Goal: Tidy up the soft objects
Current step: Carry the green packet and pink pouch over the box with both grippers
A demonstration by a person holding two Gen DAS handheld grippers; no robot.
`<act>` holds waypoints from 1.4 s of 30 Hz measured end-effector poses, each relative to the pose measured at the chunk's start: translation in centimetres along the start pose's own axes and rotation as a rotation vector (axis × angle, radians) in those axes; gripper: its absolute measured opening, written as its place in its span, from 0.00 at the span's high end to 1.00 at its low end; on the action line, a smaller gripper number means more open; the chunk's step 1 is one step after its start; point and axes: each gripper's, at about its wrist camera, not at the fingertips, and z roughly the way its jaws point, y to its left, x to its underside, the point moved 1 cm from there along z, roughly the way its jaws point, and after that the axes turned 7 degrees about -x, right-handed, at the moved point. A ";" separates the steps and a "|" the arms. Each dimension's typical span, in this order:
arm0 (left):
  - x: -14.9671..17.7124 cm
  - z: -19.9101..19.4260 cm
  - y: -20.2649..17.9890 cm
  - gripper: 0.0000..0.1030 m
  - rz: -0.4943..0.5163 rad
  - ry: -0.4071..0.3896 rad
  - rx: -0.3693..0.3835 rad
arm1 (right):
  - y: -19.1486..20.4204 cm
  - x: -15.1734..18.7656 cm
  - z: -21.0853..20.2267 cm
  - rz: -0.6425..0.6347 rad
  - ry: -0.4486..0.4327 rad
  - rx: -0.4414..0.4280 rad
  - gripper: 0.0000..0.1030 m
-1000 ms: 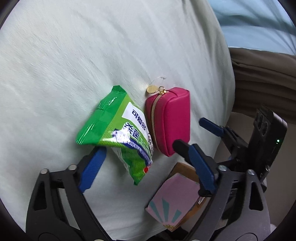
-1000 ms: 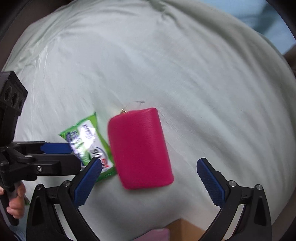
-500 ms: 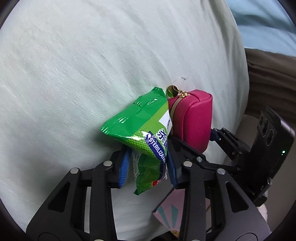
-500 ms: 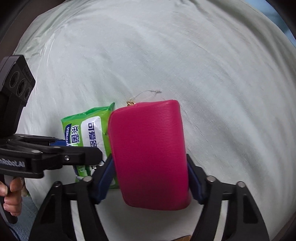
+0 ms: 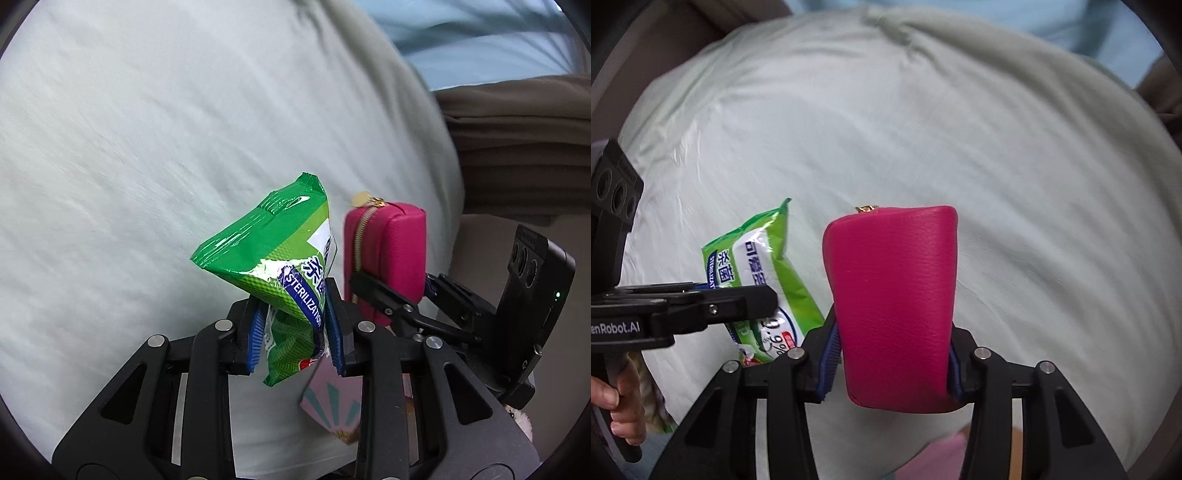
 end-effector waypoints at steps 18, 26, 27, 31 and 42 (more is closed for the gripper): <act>10.3 -15.0 -9.7 0.75 0.346 -0.147 0.035 | 3.6 11.0 -19.8 0.165 -0.262 0.125 0.58; 15.8 -14.7 -16.4 0.75 0.445 -0.149 0.050 | 0.9 19.3 -25.6 0.317 -0.339 0.161 0.58; 16.4 -14.3 -17.0 0.75 0.453 -0.148 0.047 | 0.2 20.4 -26.2 0.331 -0.345 0.163 0.58; 19.6 -11.8 -20.2 0.75 0.473 -0.141 0.011 | -2.8 24.5 -28.2 0.371 -0.358 0.171 0.58; 25.7 -0.2 -26.8 0.75 0.483 -0.049 -0.130 | -14.6 30.9 -26.6 0.480 -0.287 0.111 0.58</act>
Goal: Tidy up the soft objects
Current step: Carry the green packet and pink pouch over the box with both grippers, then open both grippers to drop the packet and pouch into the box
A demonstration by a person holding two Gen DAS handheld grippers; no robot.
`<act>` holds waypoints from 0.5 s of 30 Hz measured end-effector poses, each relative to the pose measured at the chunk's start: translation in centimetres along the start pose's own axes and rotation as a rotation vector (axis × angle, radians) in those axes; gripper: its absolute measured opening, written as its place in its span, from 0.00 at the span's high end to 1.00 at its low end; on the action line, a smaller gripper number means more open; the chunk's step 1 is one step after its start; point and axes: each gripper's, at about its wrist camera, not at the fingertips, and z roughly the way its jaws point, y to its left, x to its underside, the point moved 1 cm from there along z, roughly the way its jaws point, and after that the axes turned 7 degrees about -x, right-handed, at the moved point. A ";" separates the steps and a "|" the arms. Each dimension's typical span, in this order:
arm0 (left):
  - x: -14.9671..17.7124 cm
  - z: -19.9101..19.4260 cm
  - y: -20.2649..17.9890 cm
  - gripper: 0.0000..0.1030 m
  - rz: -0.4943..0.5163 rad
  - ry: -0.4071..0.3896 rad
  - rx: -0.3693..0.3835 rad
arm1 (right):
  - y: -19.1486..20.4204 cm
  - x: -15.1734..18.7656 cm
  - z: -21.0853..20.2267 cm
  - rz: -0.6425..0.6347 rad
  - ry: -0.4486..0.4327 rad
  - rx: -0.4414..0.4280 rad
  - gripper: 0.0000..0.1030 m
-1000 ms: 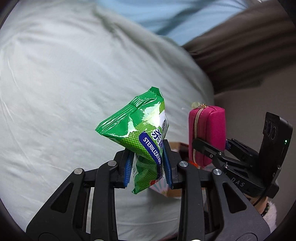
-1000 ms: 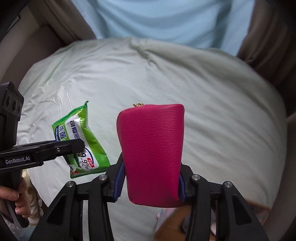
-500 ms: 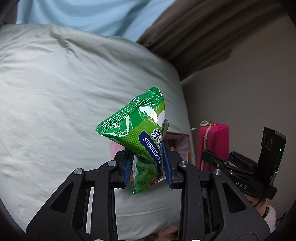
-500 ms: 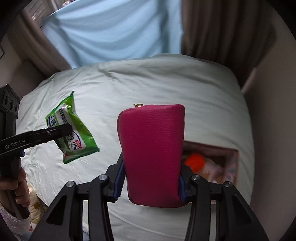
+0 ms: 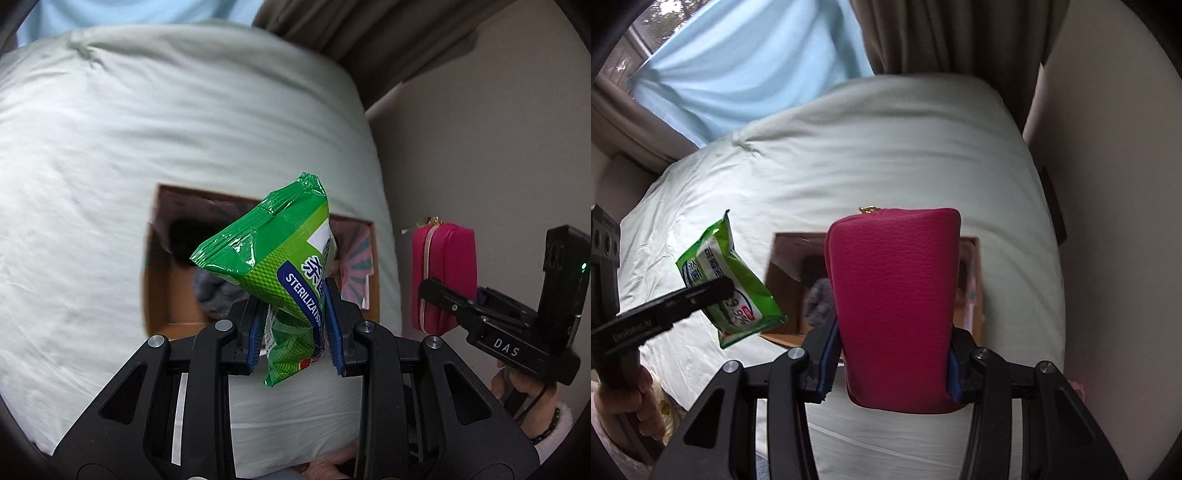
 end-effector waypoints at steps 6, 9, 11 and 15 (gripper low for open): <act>-0.2 5.9 -2.8 0.75 0.069 0.076 -0.104 | -3.7 -0.4 3.8 0.032 0.058 -0.042 0.58; 0.0 8.3 -3.3 0.75 0.114 0.115 -0.176 | -5.0 -0.7 5.9 0.070 0.084 -0.066 0.58; -0.1 9.7 -3.6 0.75 0.138 0.134 -0.212 | -5.6 -0.7 7.1 0.091 0.102 -0.080 0.58; 0.0 11.5 -4.1 0.75 0.185 0.160 -0.264 | -6.0 -0.7 9.6 0.124 0.149 -0.083 0.57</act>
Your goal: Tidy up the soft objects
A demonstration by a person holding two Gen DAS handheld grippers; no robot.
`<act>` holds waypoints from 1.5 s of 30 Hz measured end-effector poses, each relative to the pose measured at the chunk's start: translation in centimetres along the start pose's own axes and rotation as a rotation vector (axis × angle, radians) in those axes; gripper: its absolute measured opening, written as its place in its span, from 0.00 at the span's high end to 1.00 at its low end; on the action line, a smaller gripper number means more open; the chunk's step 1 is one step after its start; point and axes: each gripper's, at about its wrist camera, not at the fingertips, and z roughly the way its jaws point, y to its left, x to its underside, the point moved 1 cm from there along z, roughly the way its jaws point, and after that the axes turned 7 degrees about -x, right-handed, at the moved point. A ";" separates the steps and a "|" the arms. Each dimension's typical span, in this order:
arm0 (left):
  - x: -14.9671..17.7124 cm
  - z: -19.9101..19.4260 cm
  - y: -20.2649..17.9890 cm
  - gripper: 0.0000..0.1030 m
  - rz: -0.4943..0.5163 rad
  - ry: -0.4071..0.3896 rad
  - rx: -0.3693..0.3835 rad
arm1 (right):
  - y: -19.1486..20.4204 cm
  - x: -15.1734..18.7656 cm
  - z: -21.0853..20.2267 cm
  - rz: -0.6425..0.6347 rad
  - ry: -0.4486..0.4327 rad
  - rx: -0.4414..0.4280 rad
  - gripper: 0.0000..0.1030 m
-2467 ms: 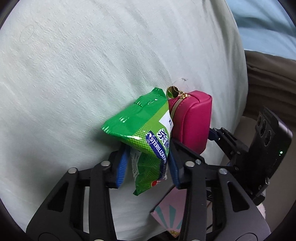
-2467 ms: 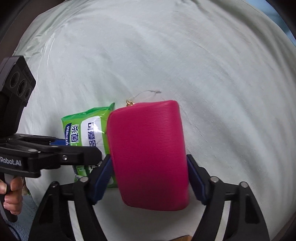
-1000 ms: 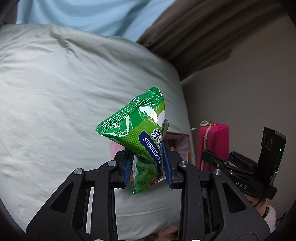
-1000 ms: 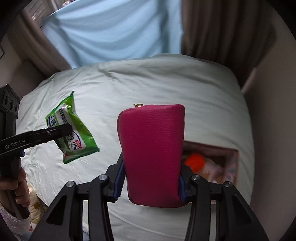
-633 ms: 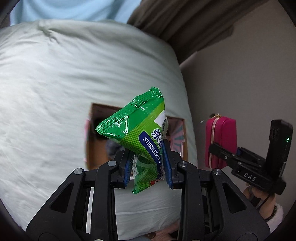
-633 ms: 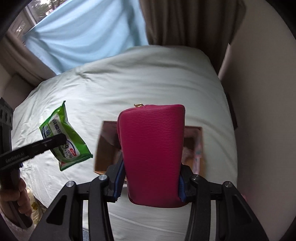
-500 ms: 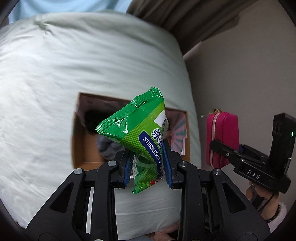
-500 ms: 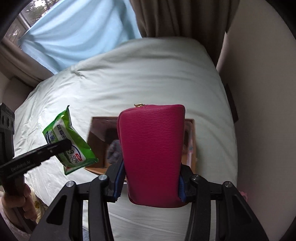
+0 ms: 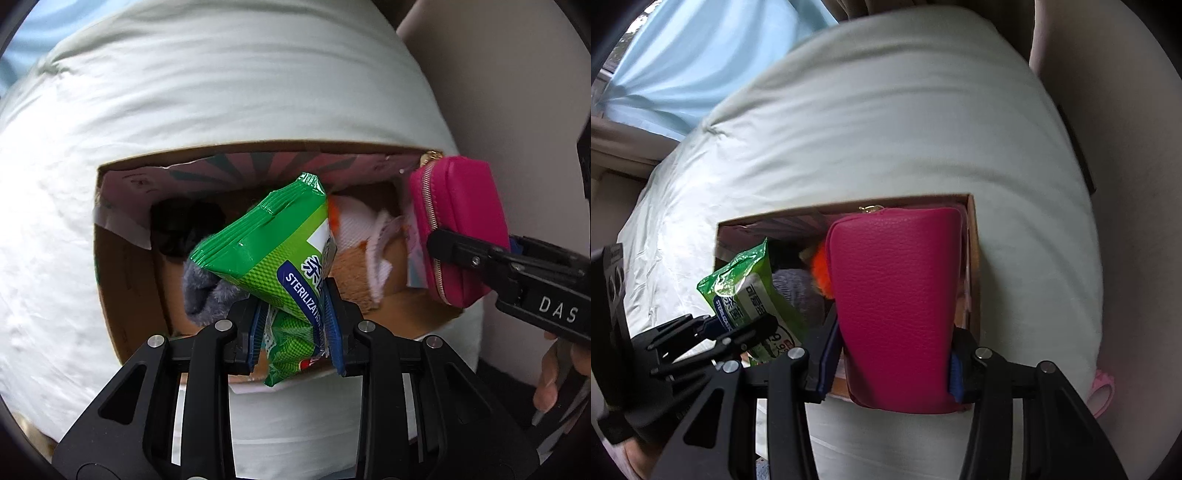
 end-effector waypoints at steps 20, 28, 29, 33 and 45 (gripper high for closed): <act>2.7 -1.3 0.2 0.00 0.010 0.007 -0.023 | 0.1 0.2 3.0 0.017 0.083 -0.110 0.08; 3.1 -5.6 2.9 0.00 -0.008 -0.051 -0.032 | 2.6 1.0 1.4 -0.024 0.018 -0.051 0.07; 3.3 -6.5 3.2 0.00 -0.009 -0.063 -0.035 | 2.8 1.0 0.9 -0.028 0.005 -0.048 0.07; 3.9 -10.3 4.6 0.00 -0.021 -0.133 -0.038 | 4.9 1.9 -2.5 -0.068 -0.078 -0.027 0.07; 8.7 -26.3 12.3 0.00 -0.085 -0.472 -0.089 | 16.5 8.1 -14.9 -0.219 -0.429 0.162 0.07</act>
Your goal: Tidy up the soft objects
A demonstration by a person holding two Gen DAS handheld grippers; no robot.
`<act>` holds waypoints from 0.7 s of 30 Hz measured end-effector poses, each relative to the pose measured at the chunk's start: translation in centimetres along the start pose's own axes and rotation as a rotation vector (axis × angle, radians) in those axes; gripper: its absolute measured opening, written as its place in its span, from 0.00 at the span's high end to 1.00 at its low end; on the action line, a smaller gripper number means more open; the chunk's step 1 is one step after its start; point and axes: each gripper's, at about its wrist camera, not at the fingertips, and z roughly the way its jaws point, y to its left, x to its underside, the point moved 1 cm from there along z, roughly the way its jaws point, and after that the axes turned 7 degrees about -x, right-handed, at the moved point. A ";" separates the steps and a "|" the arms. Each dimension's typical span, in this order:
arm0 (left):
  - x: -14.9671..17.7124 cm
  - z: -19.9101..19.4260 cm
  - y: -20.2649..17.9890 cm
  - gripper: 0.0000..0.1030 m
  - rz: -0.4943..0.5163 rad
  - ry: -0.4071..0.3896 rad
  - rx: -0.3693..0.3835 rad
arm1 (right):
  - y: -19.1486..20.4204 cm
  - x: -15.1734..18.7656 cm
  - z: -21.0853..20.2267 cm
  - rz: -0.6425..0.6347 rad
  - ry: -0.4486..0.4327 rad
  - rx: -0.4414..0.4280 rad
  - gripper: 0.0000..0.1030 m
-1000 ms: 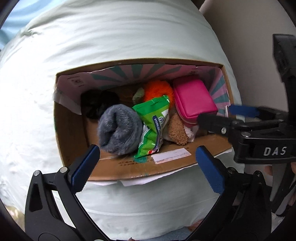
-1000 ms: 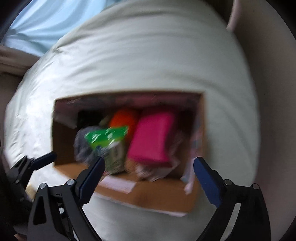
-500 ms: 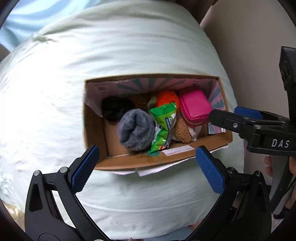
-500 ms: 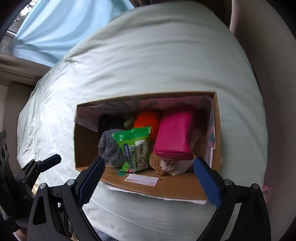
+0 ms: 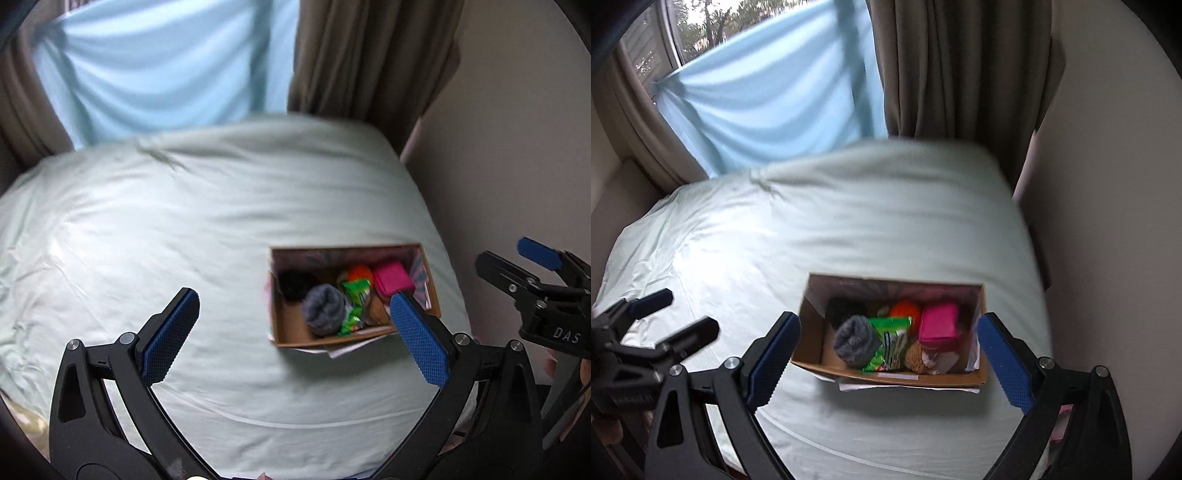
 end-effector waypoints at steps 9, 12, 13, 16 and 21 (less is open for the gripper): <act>1.0 -9.8 6.6 0.00 -0.053 -0.196 -0.049 | 7.6 0.8 -9.7 -0.013 -0.203 0.067 0.07; 1.7 -12.5 8.5 0.00 -0.080 -0.253 -0.039 | 9.5 1.7 -11.8 -0.018 -0.248 0.075 0.07; 2.0 -13.2 8.9 0.00 -0.083 -0.269 -0.039 | 9.9 1.9 -12.2 -0.019 -0.258 0.075 0.07; 2.8 -15.3 9.9 0.00 -0.081 -0.321 -0.045 | 11.2 2.9 -13.5 -0.024 -0.299 0.085 0.07; 4.2 -17.5 10.7 0.00 -0.068 -0.386 -0.061 | 12.9 4.3 -15.3 -0.024 -0.361 0.100 0.07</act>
